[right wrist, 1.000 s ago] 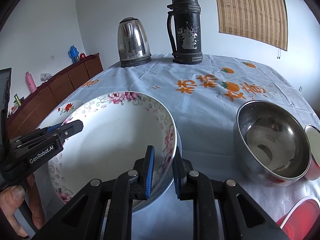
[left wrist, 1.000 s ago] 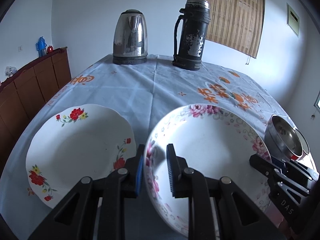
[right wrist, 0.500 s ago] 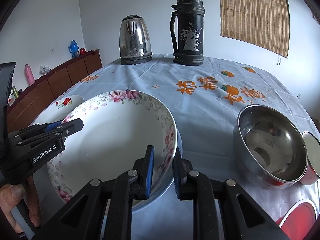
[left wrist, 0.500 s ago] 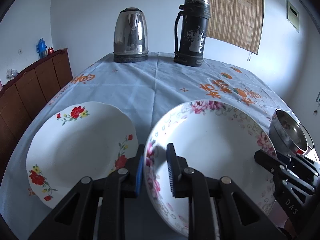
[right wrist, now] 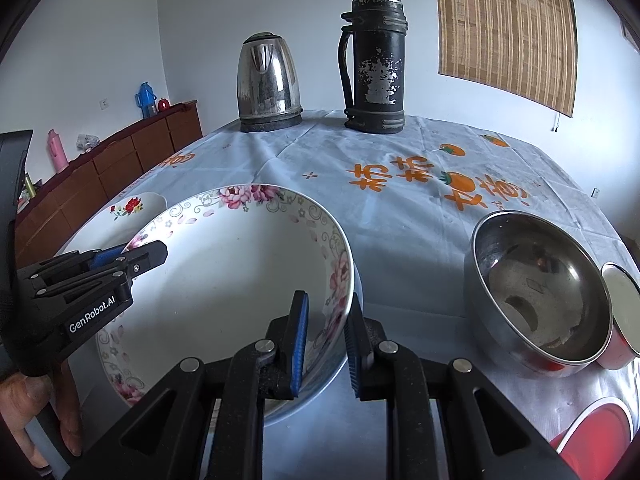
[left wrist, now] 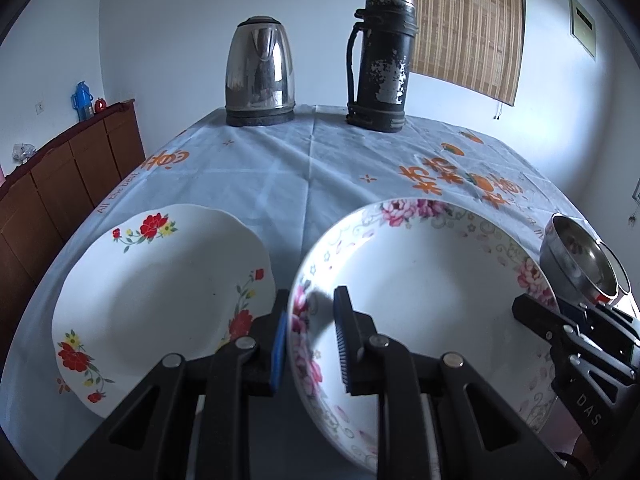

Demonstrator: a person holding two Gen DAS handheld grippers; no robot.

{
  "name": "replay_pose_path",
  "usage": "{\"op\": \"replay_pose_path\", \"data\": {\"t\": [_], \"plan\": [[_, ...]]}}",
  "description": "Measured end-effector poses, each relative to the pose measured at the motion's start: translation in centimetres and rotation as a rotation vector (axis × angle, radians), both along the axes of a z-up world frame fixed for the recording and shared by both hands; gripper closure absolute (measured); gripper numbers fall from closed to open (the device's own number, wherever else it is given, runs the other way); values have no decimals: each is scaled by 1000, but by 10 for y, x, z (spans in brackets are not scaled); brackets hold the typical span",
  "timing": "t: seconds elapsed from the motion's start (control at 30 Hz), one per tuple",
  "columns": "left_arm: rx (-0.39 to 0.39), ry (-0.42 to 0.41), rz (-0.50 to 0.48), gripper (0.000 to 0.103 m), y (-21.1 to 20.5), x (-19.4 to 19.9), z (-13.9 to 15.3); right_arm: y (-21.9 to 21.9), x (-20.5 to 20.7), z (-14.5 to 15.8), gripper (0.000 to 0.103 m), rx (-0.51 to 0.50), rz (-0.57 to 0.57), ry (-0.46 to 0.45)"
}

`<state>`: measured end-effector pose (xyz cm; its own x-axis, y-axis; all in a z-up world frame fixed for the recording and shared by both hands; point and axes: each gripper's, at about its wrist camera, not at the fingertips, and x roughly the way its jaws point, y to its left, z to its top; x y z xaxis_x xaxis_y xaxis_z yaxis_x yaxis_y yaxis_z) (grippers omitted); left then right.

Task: Organize plates and bowls

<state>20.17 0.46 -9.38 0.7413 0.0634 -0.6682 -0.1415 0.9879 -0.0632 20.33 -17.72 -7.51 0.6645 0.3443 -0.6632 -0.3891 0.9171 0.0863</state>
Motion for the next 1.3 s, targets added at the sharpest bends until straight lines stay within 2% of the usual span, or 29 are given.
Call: {"op": "replay_pose_path", "data": {"t": [0.6, 0.77, 1.3], "plan": [[10, 2, 1, 84, -3, 0, -1, 0, 0, 1, 81, -4, -2, -4], [31, -3, -4, 84, -6, -1, 0, 0, 0, 1, 74, -14, -23, -13], [20, -6, -5, 84, -5, -1, 0, 0, 0, 1, 74, -14, -19, -13]]}}
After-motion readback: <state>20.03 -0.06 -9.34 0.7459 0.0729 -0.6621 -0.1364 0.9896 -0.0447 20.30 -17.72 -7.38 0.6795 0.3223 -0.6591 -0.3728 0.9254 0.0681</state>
